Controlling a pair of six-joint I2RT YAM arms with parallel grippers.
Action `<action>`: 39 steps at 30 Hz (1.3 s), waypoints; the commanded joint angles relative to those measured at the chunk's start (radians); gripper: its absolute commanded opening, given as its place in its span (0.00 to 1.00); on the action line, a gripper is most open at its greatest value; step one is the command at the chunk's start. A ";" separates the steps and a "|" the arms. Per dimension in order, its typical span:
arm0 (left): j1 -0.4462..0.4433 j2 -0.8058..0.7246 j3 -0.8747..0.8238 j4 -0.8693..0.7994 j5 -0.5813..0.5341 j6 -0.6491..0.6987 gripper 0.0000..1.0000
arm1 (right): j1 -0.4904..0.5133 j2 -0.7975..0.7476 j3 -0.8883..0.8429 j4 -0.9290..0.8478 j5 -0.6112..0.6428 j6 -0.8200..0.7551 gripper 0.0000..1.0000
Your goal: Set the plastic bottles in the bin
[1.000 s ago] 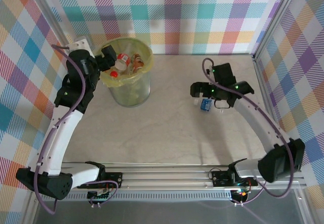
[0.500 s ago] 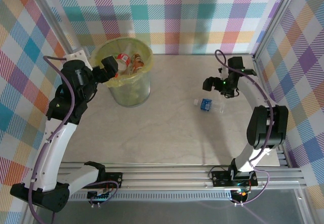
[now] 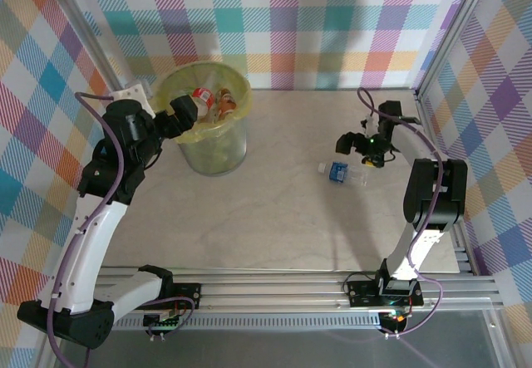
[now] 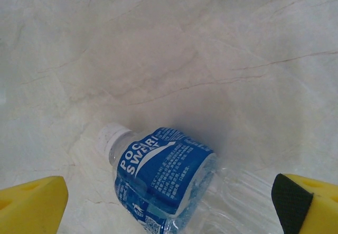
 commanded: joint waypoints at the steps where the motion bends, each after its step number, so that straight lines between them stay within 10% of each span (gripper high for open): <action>1: 0.007 -0.008 -0.012 -0.005 0.021 -0.016 1.00 | -0.001 -0.006 -0.026 0.009 -0.068 -0.026 1.00; 16: 0.008 -0.007 -0.028 0.030 0.032 -0.046 1.00 | 0.028 -0.073 -0.181 0.041 -0.115 -0.011 0.99; 39: 0.008 -0.005 -0.041 0.041 0.036 -0.063 1.00 | 0.227 0.005 -0.183 0.014 0.184 0.079 0.91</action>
